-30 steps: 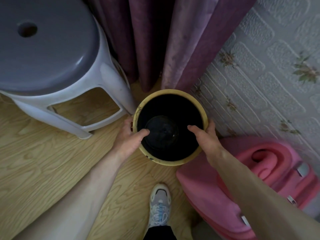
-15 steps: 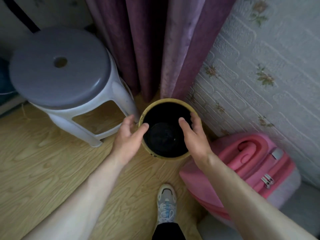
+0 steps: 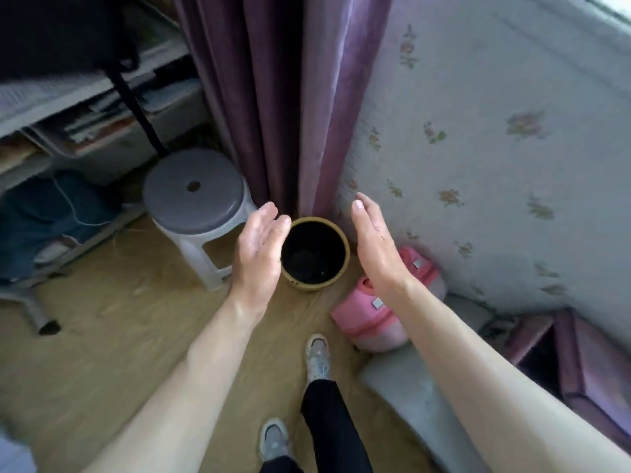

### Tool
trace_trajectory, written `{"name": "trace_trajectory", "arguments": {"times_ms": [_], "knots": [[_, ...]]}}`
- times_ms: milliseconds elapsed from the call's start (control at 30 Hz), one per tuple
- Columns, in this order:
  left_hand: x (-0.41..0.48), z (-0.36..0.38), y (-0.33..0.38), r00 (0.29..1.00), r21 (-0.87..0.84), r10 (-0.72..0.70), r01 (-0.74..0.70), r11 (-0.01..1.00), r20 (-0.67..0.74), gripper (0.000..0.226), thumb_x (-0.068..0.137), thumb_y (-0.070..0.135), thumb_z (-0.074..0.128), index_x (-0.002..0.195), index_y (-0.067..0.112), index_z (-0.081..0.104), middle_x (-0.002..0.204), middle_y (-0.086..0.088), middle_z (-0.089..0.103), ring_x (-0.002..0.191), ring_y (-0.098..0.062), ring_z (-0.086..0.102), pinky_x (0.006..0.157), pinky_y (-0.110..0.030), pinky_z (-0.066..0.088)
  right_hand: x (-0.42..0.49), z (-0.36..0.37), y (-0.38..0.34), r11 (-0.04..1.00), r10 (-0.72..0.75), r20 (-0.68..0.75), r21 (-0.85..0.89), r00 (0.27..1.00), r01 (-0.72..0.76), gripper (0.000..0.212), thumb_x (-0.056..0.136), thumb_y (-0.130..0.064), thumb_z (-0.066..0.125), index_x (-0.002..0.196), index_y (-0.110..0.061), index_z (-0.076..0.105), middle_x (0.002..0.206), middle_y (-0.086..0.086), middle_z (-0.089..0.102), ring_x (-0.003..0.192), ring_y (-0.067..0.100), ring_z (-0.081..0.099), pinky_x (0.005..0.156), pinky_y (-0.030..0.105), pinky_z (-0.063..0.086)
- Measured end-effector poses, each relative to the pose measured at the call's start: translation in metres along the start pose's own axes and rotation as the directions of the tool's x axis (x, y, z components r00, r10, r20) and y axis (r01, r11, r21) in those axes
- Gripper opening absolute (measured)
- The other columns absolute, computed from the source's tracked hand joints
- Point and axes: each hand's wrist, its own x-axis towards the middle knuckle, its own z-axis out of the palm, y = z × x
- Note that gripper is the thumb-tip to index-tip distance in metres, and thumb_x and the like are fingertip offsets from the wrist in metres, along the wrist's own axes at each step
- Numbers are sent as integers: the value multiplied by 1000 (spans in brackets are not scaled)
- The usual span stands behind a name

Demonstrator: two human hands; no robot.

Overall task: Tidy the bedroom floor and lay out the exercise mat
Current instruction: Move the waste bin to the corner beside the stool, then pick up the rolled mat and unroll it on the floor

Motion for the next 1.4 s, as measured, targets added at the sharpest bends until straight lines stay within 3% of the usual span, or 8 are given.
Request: {"name": "trace_trajectory", "arguments": {"times_ms": [200, 333, 533, 667, 867, 1033, 1233, 1400], "knots": [[-91, -5, 93, 995, -19, 91, -90, 996, 45, 67, 92, 44, 51, 151, 14, 42, 155, 2, 47, 140, -6, 46, 120, -41, 36, -108, -24, -86, 990, -122, -43, 63, 992, 124, 61, 101, -55, 33, 156, -30, 31, 162, -15, 31, 141, -8, 28, 116, 22, 21], [-145, -10, 138, 982, -47, 180, -178, 983, 51, 52, 102, 33, 51, 149, 11, 45, 152, 0, 51, 140, -8, 48, 120, -44, 37, -178, -44, -128, 972, -204, -115, 90, 972, 215, 64, 96, -53, 34, 153, -25, 37, 158, -11, 41, 146, 2, 35, 125, 36, 26], [-213, -8, 190, 937, -79, 323, -314, 946, 131, 59, 94, 47, 50, 145, 18, 50, 146, 7, 57, 135, -3, 52, 115, -41, 43, -256, -97, -174, 905, -356, -201, 167, 912, 390, 58, 93, -57, 38, 142, -28, 49, 152, -8, 50, 144, 8, 43, 124, 44, 29], [-251, 18, 210, 904, -92, 387, -376, 922, 183, 62, 86, 59, 52, 139, 25, 56, 144, 8, 59, 134, -5, 54, 114, -43, 43, -293, -127, -182, 842, -410, -229, 278, 883, 463, 42, 94, -49, 42, 132, -33, 52, 146, -1, 56, 138, 12, 51, 122, 44, 33], [-304, 63, 216, 858, -109, 436, -423, 900, 271, 51, 89, 56, 53, 128, 25, 63, 135, 3, 66, 130, -13, 58, 113, -50, 43, -343, -173, -158, 805, -418, -259, 337, 871, 487, 44, 96, -36, 44, 138, -22, 52, 139, 3, 62, 126, 14, 61, 107, 26, 45], [-339, 93, 223, 819, -170, 443, -409, 896, 364, 43, 88, 55, 54, 121, 29, 66, 134, -1, 67, 130, -17, 58, 113, -53, 42, -384, -210, -152, 796, -422, -361, 292, 832, 531, 39, 95, -37, 45, 132, -29, 54, 136, -2, 63, 127, 12, 60, 115, 35, 39], [-367, 150, 234, 673, -312, 471, -353, 882, 570, 36, 84, 54, 57, 113, 35, 69, 130, -1, 68, 127, -21, 60, 110, -51, 44, -451, -244, -152, 814, -364, -579, 182, 729, 551, 48, 94, -42, 47, 139, -23, 51, 140, 0, 61, 137, 11, 52, 122, 39, 33], [-408, 184, 228, 459, -399, 466, -241, 885, 757, 37, 85, 52, 58, 115, 33, 68, 133, -4, 67, 128, -24, 60, 105, -45, 46, -525, -249, -138, 844, -290, -769, 75, 570, 532, 72, 81, -73, 59, 139, -30, 52, 140, -7, 61, 139, 9, 50, 123, 41, 30]]}}
